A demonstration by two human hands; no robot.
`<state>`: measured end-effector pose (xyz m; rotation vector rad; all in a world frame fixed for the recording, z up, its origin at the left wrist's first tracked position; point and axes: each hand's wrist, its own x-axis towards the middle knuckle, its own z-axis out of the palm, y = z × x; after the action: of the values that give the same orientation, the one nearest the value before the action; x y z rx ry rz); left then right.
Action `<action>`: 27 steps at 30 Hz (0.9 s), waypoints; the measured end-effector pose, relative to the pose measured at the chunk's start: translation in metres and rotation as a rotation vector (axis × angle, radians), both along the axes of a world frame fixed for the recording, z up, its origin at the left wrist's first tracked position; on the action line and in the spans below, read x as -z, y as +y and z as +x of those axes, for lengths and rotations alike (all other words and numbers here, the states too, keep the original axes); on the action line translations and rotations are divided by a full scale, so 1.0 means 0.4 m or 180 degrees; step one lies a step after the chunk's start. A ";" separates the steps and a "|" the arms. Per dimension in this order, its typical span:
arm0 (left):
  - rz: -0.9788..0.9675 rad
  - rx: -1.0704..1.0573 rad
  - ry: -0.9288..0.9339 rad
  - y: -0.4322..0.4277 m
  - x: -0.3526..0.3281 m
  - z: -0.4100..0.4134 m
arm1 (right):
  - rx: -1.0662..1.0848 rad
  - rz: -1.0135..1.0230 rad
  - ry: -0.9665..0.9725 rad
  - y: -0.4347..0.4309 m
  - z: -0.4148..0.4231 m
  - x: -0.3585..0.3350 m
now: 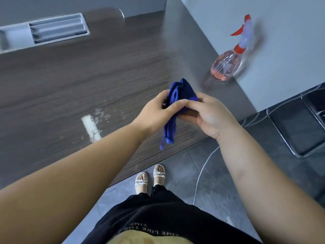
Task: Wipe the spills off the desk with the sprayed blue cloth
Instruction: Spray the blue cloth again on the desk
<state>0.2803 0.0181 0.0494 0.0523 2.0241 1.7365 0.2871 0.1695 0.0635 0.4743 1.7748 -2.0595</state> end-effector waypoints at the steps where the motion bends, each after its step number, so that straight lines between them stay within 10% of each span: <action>1: 0.0080 0.0002 -0.0060 -0.001 -0.001 -0.001 | 0.0024 0.0088 0.0033 -0.005 -0.001 -0.006; 7: 0.0126 -0.0841 -0.0570 -0.007 0.016 -0.042 | 0.0278 0.0452 0.0177 0.033 -0.005 -0.038; 20: -0.1189 -0.0200 -0.0642 0.191 0.140 -0.218 | 0.0454 0.1684 -0.0168 0.269 -0.205 0.175; 27: -0.2501 0.0025 0.0238 0.223 0.192 -0.305 | -0.1621 0.3840 0.1425 0.309 -0.200 0.257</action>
<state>0.1582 0.1074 -0.0276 -0.1296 2.6047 0.8394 0.2071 0.2931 -0.0394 -0.1897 2.8848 -0.6031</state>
